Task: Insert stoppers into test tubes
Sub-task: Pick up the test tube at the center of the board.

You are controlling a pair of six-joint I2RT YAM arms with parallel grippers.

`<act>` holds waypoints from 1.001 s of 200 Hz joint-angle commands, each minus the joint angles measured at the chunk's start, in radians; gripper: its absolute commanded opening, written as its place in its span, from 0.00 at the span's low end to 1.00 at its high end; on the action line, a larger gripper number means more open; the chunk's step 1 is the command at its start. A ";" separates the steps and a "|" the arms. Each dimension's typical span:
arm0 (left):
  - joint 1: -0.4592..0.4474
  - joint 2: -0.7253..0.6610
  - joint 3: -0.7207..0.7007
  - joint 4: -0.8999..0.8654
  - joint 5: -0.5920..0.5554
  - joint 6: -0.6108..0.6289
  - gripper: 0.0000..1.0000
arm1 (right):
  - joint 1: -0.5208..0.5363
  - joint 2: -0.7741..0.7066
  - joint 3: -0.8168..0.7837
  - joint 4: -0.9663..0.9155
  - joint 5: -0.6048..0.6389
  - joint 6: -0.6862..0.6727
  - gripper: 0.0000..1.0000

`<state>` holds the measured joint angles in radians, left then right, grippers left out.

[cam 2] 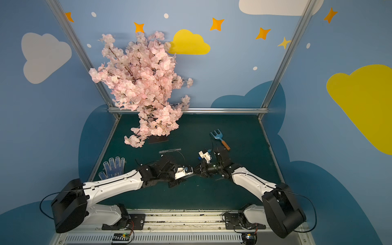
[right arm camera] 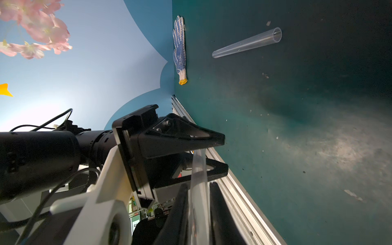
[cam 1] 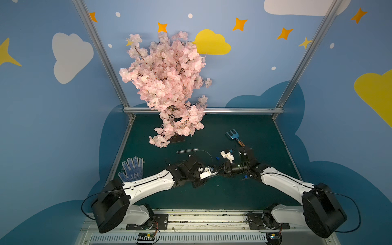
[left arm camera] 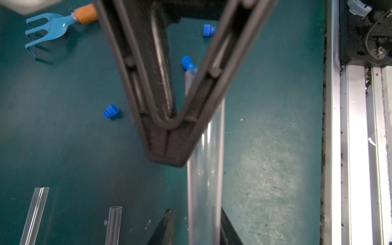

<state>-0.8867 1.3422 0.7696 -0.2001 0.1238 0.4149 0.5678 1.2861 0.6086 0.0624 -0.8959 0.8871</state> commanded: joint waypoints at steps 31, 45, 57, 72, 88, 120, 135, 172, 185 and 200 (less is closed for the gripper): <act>0.008 -0.042 -0.024 0.035 0.029 -0.008 0.26 | 0.007 0.007 0.017 0.024 -0.010 0.009 0.06; 0.009 -0.037 -0.024 0.025 0.028 -0.004 0.21 | 0.006 0.007 0.016 0.016 -0.003 0.004 0.06; 0.009 -0.040 -0.023 0.024 0.033 -0.001 0.16 | 0.007 0.006 0.015 0.012 0.001 0.001 0.06; 0.010 -0.046 -0.020 0.024 0.033 0.000 0.13 | 0.007 0.004 0.015 0.012 0.002 0.000 0.13; 0.009 -0.051 -0.019 0.021 0.018 0.014 0.09 | 0.003 -0.011 0.016 0.007 0.009 -0.019 0.35; 0.016 -0.056 -0.028 -0.005 -0.038 0.046 0.08 | -0.062 -0.133 0.032 -0.084 0.114 -0.111 0.60; 0.032 -0.059 -0.030 -0.024 -0.048 0.057 0.08 | -0.103 -0.196 0.059 -0.244 0.234 -0.263 0.61; 0.096 -0.037 0.005 -0.134 -0.043 0.087 0.08 | -0.114 -0.209 0.236 -0.608 0.779 -0.637 0.50; 0.101 -0.020 0.030 -0.177 -0.084 0.080 0.08 | -0.112 -0.167 0.291 -0.668 0.834 -0.711 0.50; 0.105 -0.015 0.032 -0.186 -0.105 0.075 0.08 | -0.102 -0.107 0.341 -0.715 0.817 -0.828 0.52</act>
<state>-0.7887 1.3140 0.7692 -0.3069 0.0559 0.4797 0.4534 1.1053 0.8837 -0.4438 -0.2623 0.3252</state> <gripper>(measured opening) 0.156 0.509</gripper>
